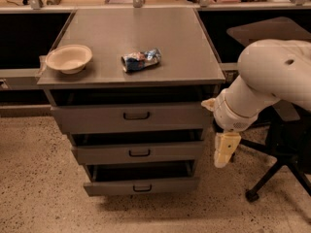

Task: Open top drawer

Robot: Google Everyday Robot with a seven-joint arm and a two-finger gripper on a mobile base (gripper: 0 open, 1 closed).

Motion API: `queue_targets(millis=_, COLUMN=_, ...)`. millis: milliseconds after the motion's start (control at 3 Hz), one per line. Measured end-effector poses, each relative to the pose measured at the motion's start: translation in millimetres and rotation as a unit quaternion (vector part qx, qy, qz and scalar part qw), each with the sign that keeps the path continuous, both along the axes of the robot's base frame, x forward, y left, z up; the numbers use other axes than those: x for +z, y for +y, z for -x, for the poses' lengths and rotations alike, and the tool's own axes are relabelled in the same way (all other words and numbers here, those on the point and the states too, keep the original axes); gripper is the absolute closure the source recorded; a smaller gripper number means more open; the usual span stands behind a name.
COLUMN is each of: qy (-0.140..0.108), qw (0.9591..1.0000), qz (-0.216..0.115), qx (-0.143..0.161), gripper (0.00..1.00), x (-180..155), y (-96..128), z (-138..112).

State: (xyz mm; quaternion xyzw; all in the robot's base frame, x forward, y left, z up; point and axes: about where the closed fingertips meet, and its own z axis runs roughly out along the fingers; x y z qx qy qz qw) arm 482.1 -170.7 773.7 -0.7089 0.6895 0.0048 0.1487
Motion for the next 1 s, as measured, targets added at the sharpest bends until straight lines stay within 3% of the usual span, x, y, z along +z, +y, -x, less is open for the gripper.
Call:
queue_targets(millis=333, qy=-0.014, qw=0.9996, qz=0.014, qx=0.021, gripper=0.0, x=-49.8, y=-5.6, z=-38.2)
queue_targets(millis=1000, qy=-0.042, qw=0.9974, qz=0.034, qx=0.048, gripper=0.0, x=-87.8, y=-10.3, z=-106.1)
